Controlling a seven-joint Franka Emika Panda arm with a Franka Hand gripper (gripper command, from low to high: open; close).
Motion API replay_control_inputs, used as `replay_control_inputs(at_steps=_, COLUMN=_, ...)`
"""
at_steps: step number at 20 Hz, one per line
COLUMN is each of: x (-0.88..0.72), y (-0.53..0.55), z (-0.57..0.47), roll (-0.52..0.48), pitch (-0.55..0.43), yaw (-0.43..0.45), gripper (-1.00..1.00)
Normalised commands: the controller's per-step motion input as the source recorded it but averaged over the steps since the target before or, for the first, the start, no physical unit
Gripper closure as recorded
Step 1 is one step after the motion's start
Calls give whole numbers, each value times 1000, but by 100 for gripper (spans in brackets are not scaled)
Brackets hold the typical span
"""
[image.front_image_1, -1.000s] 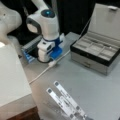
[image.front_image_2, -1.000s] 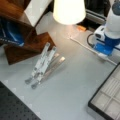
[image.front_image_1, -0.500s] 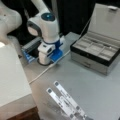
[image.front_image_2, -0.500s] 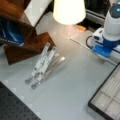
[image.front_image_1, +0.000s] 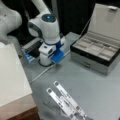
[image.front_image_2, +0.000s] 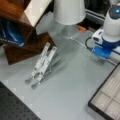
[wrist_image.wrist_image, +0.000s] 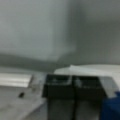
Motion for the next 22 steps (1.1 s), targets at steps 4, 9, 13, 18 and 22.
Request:
replay_control_inputs(at_steps=4, x=-984, y=-290, z=-412, roll=64, pitch=-528, yaw=138, gripper=100)
replay_control_inputs(at_steps=9, x=-910, y=-279, z=-255, roll=66, pitch=-497, yaw=120, gripper=100)
replay_control_inputs(at_steps=13, x=-768, y=-280, z=-139, roll=54, pitch=-473, yaw=104, gripper=100)
replay_control_inputs(at_steps=18, x=-636, y=-273, z=-76, roll=63, pitch=-414, yaw=100, gripper=100)
replay_control_inputs(at_steps=22, x=-533, y=-249, z=-40, roll=76, pitch=-357, yaw=88, gripper=100)
